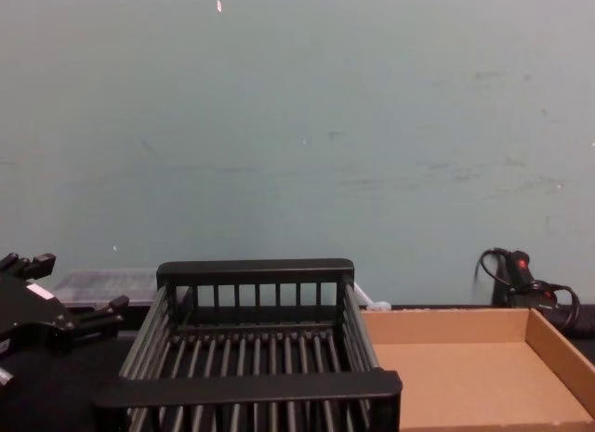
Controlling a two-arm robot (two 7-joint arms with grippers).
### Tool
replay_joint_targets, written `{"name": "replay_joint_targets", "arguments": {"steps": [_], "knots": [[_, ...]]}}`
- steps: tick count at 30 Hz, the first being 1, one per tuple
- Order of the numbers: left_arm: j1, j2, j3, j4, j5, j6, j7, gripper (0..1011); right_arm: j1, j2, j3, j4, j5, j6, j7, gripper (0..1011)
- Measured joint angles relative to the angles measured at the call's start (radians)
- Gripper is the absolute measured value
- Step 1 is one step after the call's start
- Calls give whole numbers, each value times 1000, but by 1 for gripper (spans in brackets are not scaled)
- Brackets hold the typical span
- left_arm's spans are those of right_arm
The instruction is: Pick up the white tape and place it into the black box , Pick up the silver tape and place it into the brown box.
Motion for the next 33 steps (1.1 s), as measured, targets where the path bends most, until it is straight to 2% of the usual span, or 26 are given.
{"name": "replay_joint_targets", "arguments": {"steps": [12,33], "knots": [[0,0,0,0,0,0,0,1001,27,-40,-4,47,-22,36,27,1002],[0,0,0,0,0,0,0,1001,37,-75,6,66,-62,58,55,1002]]}}
